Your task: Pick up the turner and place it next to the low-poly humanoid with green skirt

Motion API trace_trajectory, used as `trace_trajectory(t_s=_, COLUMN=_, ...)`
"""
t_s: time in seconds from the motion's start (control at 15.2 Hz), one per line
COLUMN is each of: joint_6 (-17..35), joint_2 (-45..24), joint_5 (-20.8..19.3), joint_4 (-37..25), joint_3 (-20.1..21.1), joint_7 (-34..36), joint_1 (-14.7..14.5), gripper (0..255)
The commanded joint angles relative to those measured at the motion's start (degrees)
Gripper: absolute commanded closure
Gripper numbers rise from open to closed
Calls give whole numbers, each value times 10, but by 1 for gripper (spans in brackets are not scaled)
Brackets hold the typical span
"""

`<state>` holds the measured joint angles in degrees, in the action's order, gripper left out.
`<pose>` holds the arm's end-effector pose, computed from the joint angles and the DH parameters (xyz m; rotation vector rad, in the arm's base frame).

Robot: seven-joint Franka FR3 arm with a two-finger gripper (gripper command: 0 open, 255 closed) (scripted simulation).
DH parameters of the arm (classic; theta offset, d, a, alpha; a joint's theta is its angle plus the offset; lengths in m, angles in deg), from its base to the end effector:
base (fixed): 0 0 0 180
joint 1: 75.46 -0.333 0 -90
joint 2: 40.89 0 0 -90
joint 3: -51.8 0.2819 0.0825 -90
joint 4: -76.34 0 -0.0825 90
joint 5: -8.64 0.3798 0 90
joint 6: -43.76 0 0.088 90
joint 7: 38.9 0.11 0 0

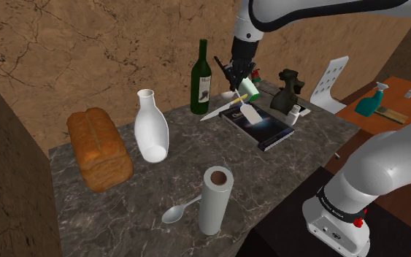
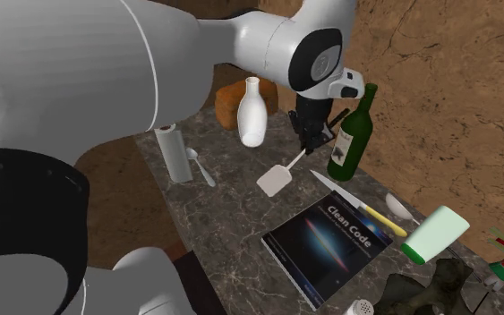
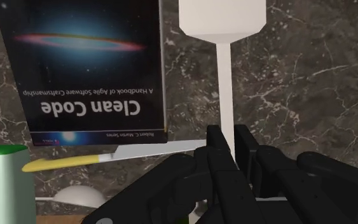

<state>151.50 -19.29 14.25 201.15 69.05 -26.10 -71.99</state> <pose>0.4438 0.1270 0.5077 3.1391 -0.0412 0.1046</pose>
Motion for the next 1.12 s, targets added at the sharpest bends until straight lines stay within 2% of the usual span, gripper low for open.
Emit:
trace_trajectory(t_s=0.0, joint_6=1, joint_2=2, joint_5=-5, joint_4=4, joint_3=-22, joint_7=-32, joint_1=11, gripper=255)
trace_trajectory(t_s=0.53, joint_6=4, joint_2=-10, joint_5=-29, joint_4=0, joint_3=-101, joint_7=-142, joint_1=54, gripper=255)
trace_trajectory(t_s=1.06, joint_6=6, joint_2=-59, joint_5=-48, joint_4=-46, joint_3=-173, joint_7=-248, joint_1=96, gripper=255)
